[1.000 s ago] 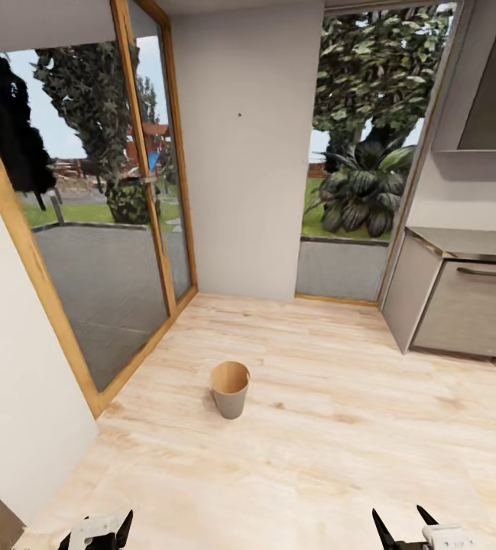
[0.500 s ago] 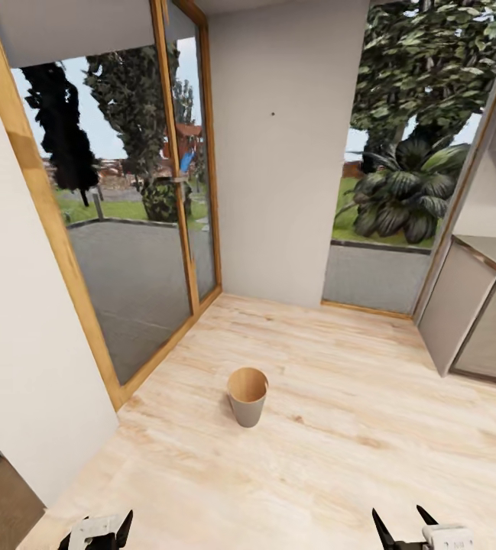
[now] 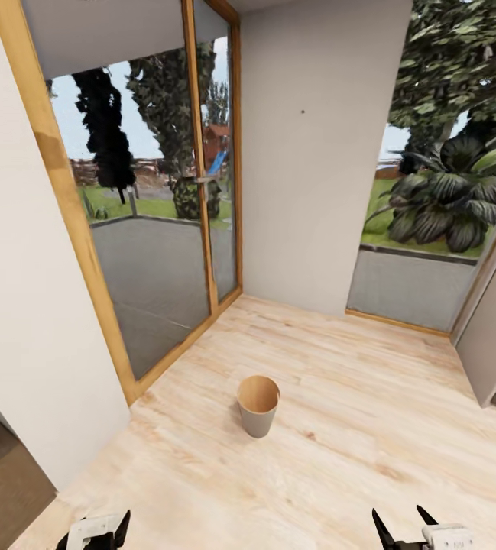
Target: Put the three can of soda from the living room inside the tash can in the kitchen.
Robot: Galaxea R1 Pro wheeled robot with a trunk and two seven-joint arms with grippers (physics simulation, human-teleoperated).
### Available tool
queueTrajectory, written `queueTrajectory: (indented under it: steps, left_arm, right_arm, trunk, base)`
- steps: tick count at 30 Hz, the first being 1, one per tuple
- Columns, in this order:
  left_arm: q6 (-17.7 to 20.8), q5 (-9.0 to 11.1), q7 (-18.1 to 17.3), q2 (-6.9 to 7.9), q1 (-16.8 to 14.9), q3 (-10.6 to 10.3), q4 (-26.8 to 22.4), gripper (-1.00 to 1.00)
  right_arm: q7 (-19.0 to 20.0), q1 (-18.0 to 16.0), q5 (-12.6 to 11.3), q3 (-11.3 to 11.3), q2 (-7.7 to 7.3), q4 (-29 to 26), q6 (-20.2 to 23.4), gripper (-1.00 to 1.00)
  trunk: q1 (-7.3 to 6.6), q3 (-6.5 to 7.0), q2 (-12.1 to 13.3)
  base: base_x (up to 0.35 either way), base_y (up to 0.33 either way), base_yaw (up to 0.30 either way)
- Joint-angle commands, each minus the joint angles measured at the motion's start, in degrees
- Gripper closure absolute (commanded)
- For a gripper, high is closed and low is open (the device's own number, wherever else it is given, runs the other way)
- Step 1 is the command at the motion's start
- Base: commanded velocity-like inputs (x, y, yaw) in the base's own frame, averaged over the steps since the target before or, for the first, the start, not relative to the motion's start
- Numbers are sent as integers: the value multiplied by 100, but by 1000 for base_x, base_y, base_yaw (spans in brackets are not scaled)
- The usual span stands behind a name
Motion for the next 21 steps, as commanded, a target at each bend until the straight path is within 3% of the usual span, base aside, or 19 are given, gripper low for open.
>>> queueTrajectory:
  steps: [1,21]
  left_arm:
    - [0,0,41,1,0,-2,0,-100]
    - [0,0,213,5,0,-13,0,-100]
  right_arm:
    - [1,0,0,0,0,1,0,-100]
    - [4,0,0,8,0,46,0,-100]
  trunk:
    - [0,0,0]
    - [0,0,0]
  base:
    - [126,-289,247]
    - [115,-296,246]
